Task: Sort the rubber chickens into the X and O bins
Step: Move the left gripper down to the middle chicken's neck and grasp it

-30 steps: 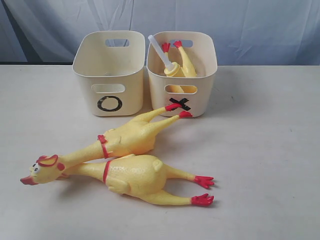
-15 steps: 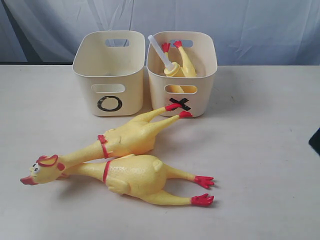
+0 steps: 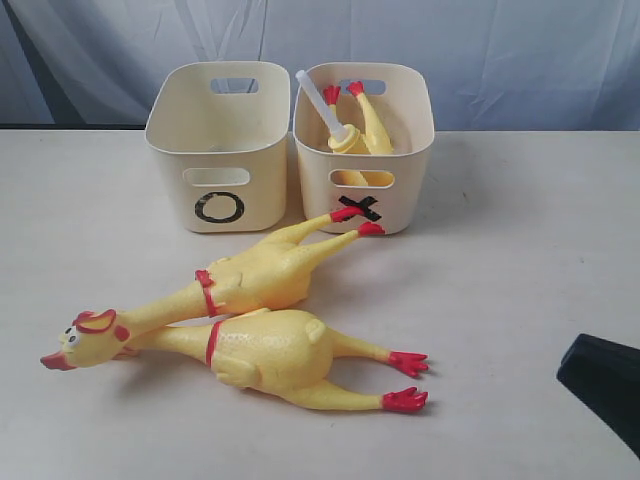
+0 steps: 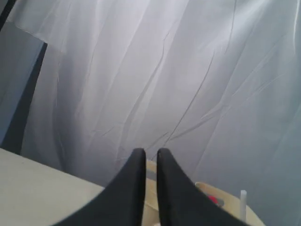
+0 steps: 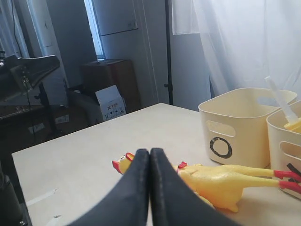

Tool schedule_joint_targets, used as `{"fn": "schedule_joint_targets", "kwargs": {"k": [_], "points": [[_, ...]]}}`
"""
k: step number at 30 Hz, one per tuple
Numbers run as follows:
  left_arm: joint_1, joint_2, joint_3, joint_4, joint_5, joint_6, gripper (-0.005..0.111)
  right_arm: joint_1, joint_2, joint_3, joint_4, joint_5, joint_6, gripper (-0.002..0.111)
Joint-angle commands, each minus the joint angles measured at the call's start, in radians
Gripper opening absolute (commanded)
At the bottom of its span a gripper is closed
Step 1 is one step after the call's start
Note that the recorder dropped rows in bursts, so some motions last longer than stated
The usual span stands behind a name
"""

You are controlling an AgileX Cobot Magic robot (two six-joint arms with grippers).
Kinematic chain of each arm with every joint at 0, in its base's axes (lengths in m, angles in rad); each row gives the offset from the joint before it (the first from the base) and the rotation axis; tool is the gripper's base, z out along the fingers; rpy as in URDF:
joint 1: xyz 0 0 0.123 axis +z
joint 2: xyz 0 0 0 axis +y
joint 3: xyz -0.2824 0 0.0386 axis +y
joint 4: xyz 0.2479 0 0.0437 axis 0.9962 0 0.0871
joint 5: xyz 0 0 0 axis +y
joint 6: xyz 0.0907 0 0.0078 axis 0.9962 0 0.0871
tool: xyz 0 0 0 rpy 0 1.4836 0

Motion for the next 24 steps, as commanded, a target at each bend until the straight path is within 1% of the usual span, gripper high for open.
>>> {"fn": "schedule_joint_targets", "kwargs": {"k": [1, 3, 4, 5, 6, 7, 8, 10, 11, 13, 17, 21, 22, 24], "points": [[-0.059, 0.152, -0.120, 0.051, 0.114, 0.069, 0.010, -0.006, -0.004, 0.005, -0.005, 0.010, 0.000, -0.001], [-0.118, 0.297, -0.203, 0.035, 0.181, 0.197, 0.010, -0.006, -0.004, 0.005, -0.005, 0.010, 0.000, -0.001], [-0.152, 0.371, -0.245, 0.009, 0.232, 0.296, 0.010, -0.006, -0.004, 0.005, -0.005, 0.010, 0.000, -0.001], [-0.172, 0.411, -0.267, -0.014, 0.264, 0.364, 0.010, -0.006, -0.004, 0.005, -0.005, 0.010, 0.000, -0.001], [-0.208, 0.487, -0.303, -0.053, 0.326, 0.496, 0.010, -0.006, -0.004, 0.005, -0.005, 0.010, 0.000, -0.001], [-0.225, 0.524, -0.320, -0.079, 0.350, 0.564, 0.010, -0.006, -0.004, 0.005, -0.005, 0.010, 0.000, -0.001], [-0.253, 0.585, -0.346, -0.137, 0.376, 0.672, 0.010, -0.006, -0.004, 0.005, -0.005, 0.010, 0.000, -0.001], [-0.280, 0.675, -0.385, -0.205, 0.416, 0.791, 0.010, -0.006, -0.004, 0.005, -0.005, 0.014, -0.001, -0.001], [-0.287, 0.706, -0.401, -0.221, 0.432, 0.824, 0.010, -0.006, -0.004, 0.005, -0.005, 0.017, -0.001, -0.001], [-0.299, 0.824, -0.463, -0.237, 0.491, 0.916, 0.010, -0.006, -0.004, 0.005, -0.005, 0.017, -0.001, -0.001], [-0.299, 0.988, -0.552, -0.235, 0.548, 0.987, 0.010, -0.006, -0.004, 0.005, -0.005, 0.017, -0.001, -0.001], [-0.299, 1.115, -0.622, -0.235, 0.585, 1.001, 0.011, -0.006, -0.004, 0.005, -0.005, 0.017, -0.001, -0.001], [-0.299, 1.135, -0.635, -0.235, 0.589, 1.008, 0.012, -0.006, -0.004, 0.005, -0.005, 0.018, -0.001, -0.001], [-0.299, 1.186, -0.657, -0.236, 0.595, 1.015, 0.021, -0.006, -0.004, 0.005, -0.005, 0.022, -0.001, -0.001]]}}
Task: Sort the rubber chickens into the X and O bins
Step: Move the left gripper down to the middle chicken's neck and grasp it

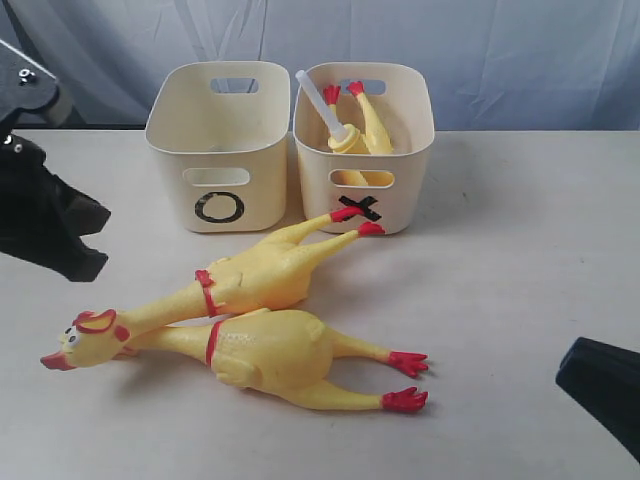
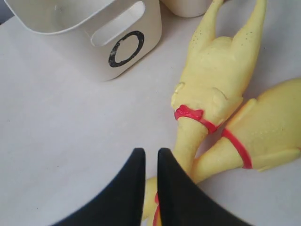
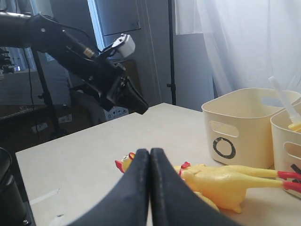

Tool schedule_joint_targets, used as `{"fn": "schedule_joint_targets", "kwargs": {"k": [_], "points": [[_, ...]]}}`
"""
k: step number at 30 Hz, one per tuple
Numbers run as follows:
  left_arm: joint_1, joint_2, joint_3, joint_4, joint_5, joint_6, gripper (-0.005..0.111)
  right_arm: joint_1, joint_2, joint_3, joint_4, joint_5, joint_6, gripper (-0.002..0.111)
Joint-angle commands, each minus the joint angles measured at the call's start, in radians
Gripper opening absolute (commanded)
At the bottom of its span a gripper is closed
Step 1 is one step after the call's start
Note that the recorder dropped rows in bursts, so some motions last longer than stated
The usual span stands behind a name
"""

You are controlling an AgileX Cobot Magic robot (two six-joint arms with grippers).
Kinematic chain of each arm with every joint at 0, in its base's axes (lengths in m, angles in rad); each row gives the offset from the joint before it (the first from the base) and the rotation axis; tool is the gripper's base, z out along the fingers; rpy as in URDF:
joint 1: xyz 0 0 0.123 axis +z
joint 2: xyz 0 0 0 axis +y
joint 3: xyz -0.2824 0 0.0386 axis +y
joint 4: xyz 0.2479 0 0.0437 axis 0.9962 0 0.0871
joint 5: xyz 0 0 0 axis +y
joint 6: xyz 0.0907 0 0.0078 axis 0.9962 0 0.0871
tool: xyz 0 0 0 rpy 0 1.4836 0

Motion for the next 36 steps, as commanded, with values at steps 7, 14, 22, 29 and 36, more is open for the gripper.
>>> {"fn": "schedule_joint_targets", "kwargs": {"k": [7, 14, 22, 29, 36], "points": [[-0.005, 0.225, -0.059, -0.021, -0.031, 0.044, 0.054, -0.006, -0.004, 0.005, -0.005, 0.028, -0.001, -0.001], [-0.037, 0.329, -0.091, -0.060, -0.053, 0.088, 0.056, -0.006, -0.004, 0.005, -0.005, 0.028, -0.001, -0.001], [-0.085, 0.403, -0.145, -0.045, 0.036, 0.088, 0.056, -0.006, -0.004, 0.005, -0.005, 0.041, -0.001, -0.001], [-0.085, 0.450, -0.151, -0.040, 0.082, 0.088, 0.056, -0.006, -0.004, 0.005, -0.005, 0.057, -0.001, -0.001], [-0.085, 0.501, -0.153, -0.008, 0.070, 0.088, 0.056, -0.006, -0.004, 0.005, -0.005, 0.059, -0.001, -0.001]]}}
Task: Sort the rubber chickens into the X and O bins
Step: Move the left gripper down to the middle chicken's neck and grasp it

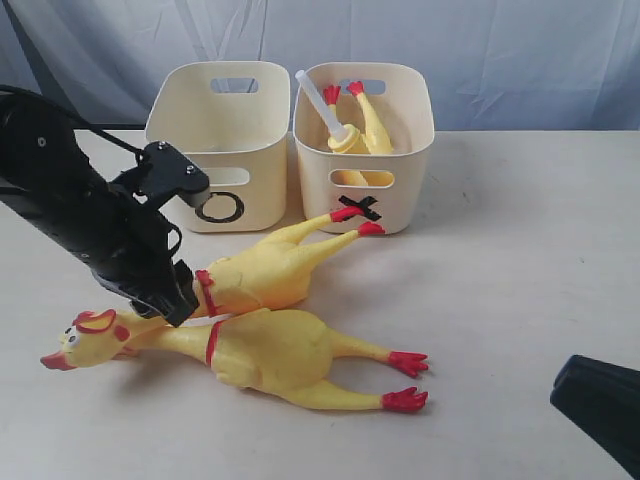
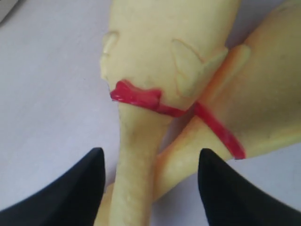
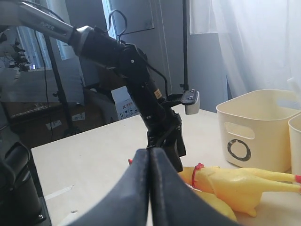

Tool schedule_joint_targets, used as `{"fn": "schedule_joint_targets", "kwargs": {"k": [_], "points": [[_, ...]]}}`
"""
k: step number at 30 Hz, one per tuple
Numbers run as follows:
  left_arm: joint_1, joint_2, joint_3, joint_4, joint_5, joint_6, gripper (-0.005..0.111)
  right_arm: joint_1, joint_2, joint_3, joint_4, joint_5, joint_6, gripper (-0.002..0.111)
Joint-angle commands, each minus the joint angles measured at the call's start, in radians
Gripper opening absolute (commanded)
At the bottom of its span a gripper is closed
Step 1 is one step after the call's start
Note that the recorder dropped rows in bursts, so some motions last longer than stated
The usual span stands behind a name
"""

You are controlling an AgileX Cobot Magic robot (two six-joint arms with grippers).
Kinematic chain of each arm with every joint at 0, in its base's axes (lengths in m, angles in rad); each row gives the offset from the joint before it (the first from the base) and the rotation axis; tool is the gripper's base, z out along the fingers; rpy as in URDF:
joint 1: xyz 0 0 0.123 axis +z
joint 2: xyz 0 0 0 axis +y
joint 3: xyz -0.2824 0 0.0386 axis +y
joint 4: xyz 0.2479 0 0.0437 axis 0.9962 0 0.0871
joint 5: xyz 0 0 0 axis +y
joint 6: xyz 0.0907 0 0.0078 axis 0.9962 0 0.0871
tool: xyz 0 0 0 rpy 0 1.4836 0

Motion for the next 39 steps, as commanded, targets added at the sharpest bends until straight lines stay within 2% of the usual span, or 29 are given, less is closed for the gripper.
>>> {"fn": "schedule_joint_targets", "kwargs": {"k": [1, 14, 25, 32, 39], "points": [[-0.004, 0.031, -0.010, 0.018, -0.017, -0.001, 0.056, -0.006, -0.004, 0.005, -0.004, 0.008, -0.001, -0.001], [-0.004, 0.112, -0.010, 0.064, -0.073, -0.001, 0.054, -0.006, -0.004, 0.005, -0.004, 0.008, -0.001, -0.001], [-0.004, 0.112, -0.010, 0.062, -0.107, -0.001, 0.050, -0.006, -0.004, 0.005, -0.004, 0.008, -0.001, -0.001], [-0.004, 0.112, -0.010, 0.053, -0.078, -0.001, 0.040, -0.006, -0.004, 0.005, -0.004, 0.008, -0.001, -0.001], [-0.004, 0.112, -0.010, 0.050, -0.061, -0.001, 0.021, -0.006, -0.004, 0.005, -0.004, 0.008, -0.001, -0.001]]}}
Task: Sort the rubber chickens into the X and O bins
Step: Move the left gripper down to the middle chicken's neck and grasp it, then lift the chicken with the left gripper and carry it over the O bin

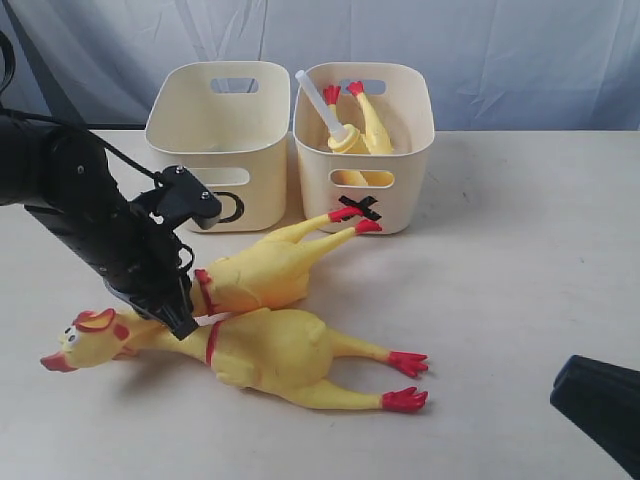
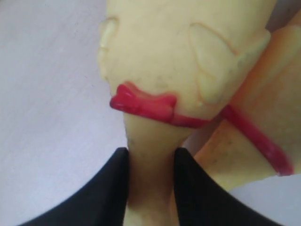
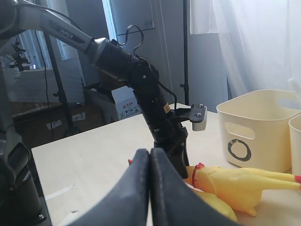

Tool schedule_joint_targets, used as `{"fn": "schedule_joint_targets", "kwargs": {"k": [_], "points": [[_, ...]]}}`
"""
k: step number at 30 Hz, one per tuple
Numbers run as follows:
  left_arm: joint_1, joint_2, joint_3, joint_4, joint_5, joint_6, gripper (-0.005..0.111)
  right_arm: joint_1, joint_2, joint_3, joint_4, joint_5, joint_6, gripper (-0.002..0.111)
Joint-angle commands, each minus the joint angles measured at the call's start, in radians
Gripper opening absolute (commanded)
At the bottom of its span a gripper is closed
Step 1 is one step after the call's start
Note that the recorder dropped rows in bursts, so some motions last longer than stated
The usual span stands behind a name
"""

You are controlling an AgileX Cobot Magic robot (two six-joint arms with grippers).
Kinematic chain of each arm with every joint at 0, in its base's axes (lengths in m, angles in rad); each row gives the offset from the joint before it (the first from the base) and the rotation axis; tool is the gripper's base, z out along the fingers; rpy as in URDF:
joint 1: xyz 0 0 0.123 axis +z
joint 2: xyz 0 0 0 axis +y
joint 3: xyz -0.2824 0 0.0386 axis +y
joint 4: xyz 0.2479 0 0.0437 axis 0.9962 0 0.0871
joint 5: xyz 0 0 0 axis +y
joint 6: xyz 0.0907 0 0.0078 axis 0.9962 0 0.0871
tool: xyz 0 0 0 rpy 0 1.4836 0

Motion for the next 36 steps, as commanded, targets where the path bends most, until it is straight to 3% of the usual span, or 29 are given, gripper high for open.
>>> {"fn": "schedule_joint_targets", "kwargs": {"k": [1, 6, 19, 36], "points": [[-0.004, 0.002, -0.003, -0.007, 0.008, -0.003, 0.017, -0.006, -0.004, 0.005, -0.004, 0.006, -0.001, -0.001], [-0.004, 0.002, -0.003, -0.001, 0.010, -0.003, 0.000, -0.006, -0.004, 0.005, -0.004, 0.006, -0.001, -0.001], [-0.004, -0.002, -0.073, -0.004, 0.211, -0.003, 0.000, -0.006, -0.004, 0.005, -0.004, 0.006, -0.001, -0.001], [-0.004, -0.199, -0.078, 0.029, 0.326, 0.064, 0.000, -0.006, -0.004, 0.005, -0.004, 0.006, -0.001, -0.001]]}}
